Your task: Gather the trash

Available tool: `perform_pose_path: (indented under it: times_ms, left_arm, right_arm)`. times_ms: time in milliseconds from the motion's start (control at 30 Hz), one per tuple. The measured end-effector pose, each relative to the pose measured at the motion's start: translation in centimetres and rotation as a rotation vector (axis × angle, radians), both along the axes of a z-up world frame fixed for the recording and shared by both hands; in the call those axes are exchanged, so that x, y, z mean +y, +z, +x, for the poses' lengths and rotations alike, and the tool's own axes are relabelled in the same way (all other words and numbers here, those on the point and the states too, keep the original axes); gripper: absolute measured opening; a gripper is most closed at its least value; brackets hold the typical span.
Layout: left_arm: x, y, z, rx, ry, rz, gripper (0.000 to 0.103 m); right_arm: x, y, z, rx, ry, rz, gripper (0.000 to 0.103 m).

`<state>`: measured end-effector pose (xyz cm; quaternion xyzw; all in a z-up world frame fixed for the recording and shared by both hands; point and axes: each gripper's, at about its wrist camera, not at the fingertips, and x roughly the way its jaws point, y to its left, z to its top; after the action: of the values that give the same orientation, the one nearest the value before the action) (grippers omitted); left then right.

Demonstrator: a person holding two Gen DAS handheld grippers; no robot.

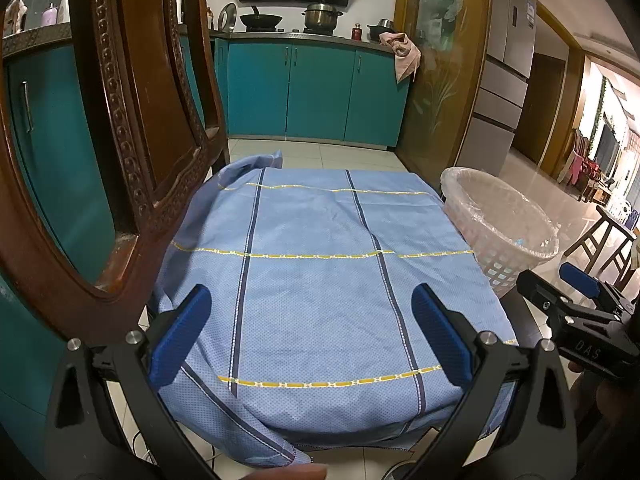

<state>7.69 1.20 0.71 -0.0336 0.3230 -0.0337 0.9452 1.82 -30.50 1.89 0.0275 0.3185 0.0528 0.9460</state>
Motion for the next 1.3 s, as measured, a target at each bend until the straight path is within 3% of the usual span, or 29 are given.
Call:
perform_pose_path:
  times_ms: [1300]
  left_arm:
    - [-0.12, -0.26, -0.06, 0.006, -0.002, 0.004, 0.100]
  right_arm:
    - [0.19, -0.15, -0.01, 0.002, 0.006, -0.002, 0.099]
